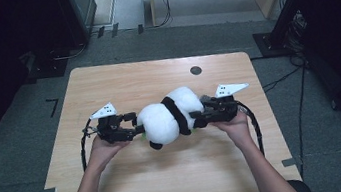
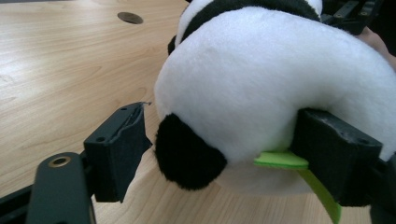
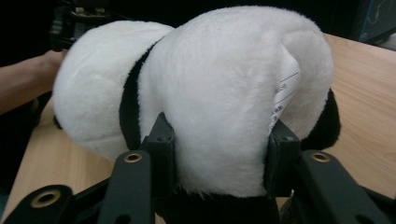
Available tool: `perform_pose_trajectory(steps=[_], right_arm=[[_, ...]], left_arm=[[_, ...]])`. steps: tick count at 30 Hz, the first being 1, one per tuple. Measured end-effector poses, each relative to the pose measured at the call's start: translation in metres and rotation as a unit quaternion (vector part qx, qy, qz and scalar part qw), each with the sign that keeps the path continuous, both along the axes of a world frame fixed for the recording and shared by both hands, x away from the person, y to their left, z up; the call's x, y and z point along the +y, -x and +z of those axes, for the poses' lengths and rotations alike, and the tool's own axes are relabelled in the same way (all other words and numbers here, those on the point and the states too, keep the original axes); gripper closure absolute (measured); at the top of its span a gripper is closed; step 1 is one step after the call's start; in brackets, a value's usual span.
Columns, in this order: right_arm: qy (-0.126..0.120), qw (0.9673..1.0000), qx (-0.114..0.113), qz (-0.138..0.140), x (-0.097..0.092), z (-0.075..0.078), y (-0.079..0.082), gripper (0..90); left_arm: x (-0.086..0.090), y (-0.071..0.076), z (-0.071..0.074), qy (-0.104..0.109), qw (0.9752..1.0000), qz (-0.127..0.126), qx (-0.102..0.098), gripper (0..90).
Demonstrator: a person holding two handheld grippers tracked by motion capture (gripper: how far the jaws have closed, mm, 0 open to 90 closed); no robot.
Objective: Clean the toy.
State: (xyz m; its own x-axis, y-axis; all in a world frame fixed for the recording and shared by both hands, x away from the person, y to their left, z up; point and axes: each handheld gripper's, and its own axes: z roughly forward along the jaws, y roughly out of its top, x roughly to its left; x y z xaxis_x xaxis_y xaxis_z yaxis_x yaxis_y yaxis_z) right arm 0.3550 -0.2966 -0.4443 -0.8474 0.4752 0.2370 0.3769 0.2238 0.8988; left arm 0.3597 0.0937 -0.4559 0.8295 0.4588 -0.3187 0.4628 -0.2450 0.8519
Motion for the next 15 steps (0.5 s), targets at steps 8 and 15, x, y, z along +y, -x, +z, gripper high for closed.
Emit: perform_pose_trajectory(steps=[8,15], right_arm=[[0.01,0.9999,-0.004,-0.004,0.007,-0.001,-0.013,52.4],[0.014,0.9998,-0.008,0.013,0.013,-0.009,-0.027,52.5]], left_arm=[[-0.004,0.002,0.001,-0.018,0.9995,0.018,-0.017,17.3],[-0.005,0.001,-0.001,-0.046,0.9984,0.028,-0.019,17.5]])
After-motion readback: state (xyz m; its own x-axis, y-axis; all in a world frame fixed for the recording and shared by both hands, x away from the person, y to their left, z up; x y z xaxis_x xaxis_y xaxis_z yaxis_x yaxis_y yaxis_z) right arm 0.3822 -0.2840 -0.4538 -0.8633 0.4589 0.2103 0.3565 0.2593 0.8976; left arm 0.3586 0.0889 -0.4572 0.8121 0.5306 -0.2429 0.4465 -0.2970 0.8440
